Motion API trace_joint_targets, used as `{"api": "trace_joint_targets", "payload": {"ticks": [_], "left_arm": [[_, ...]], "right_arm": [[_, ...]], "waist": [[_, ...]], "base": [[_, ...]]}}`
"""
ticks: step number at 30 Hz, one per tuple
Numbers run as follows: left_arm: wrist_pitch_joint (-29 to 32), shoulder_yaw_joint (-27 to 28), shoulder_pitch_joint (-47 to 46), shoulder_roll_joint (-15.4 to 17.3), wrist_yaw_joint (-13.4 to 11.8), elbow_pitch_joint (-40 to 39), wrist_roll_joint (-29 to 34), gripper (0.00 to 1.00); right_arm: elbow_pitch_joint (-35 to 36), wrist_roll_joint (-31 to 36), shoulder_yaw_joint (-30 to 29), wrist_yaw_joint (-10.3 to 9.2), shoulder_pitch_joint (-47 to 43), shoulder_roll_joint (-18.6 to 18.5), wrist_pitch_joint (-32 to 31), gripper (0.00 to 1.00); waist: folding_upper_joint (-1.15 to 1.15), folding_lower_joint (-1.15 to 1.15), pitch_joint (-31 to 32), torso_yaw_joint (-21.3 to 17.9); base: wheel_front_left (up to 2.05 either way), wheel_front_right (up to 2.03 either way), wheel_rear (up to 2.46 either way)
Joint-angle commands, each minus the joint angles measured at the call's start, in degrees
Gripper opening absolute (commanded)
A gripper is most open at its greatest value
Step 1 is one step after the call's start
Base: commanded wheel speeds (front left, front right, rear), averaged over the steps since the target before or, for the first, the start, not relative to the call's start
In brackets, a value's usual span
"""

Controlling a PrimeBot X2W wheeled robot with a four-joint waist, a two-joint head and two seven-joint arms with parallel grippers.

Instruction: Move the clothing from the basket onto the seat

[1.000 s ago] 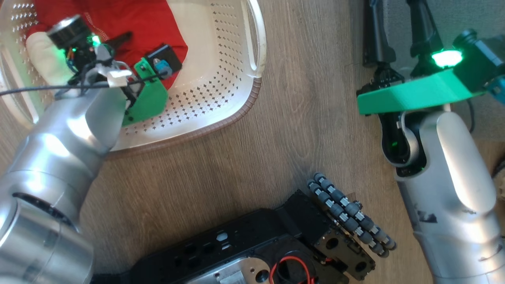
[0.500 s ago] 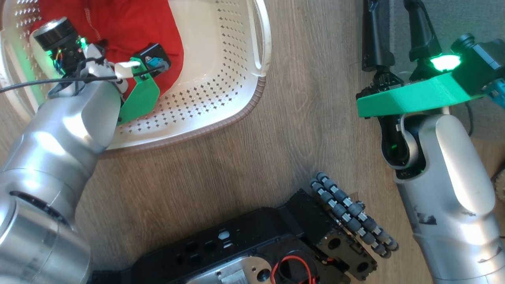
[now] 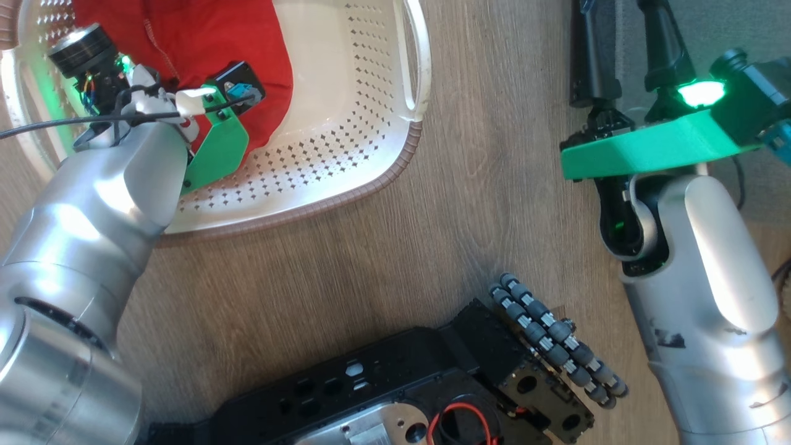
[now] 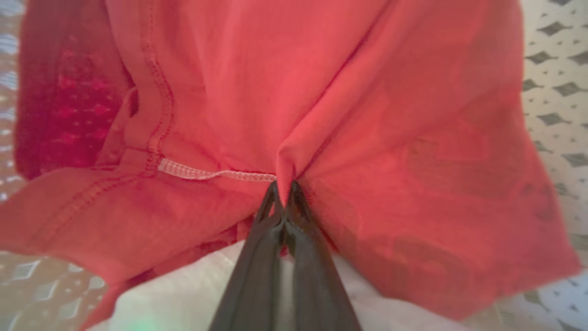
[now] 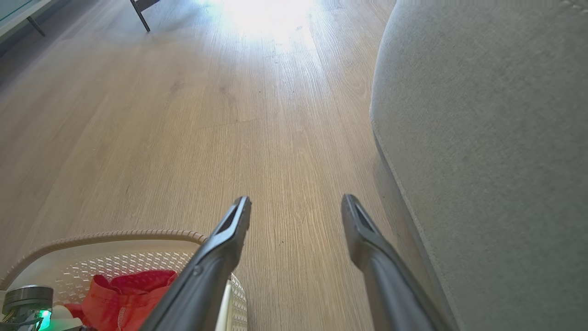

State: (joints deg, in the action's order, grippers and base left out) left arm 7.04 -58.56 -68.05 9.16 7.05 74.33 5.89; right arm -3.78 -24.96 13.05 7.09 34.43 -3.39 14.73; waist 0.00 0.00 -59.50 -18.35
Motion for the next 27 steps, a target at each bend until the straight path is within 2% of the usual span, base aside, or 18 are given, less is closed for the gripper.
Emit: {"api": "trace_joint_targets", "payload": {"ticks": [1, 9, 19, 27], "left_arm": [[-0.62, 0.51, 0.79, 0.44, -0.23, -0.46, -0.17, 0.00], [-7.21, 2.48, 2.32, -0.44, -1.50, -1.15, -3.82, 0.00], [-17.76, 5.49, 5.54, -4.69, -1.47, -3.71, -9.68, 0.00], [-21.23, 8.10, 8.37, -6.14, -1.84, -6.71, -15.11, 0.00]], "right_arm": [[1.25, 0.57, 0.26, 0.40, -1.83, 0.51, 0.27, 1.00], [0.73, 1.53, -0.66, 0.40, -0.29, 0.51, 0.27, 1.00], [-1.65, 5.97, -3.05, 0.40, -0.75, 0.51, 0.27, 1.00], [-3.79, 9.17, -4.43, 0.40, -1.99, 0.51, 0.27, 1.00]], "waist": [[0.00, 0.00, 0.16, -0.01], [0.00, 0.00, 2.75, 0.01], [0.00, 0.00, 10.28, 4.45], [0.00, 0.00, 17.34, 7.67]], "base": [[0.00, 0.00, 0.00], [0.00, 0.00, 0.00], [0.00, 0.00, 0.00], [0.00, 0.00, 0.00]]}}
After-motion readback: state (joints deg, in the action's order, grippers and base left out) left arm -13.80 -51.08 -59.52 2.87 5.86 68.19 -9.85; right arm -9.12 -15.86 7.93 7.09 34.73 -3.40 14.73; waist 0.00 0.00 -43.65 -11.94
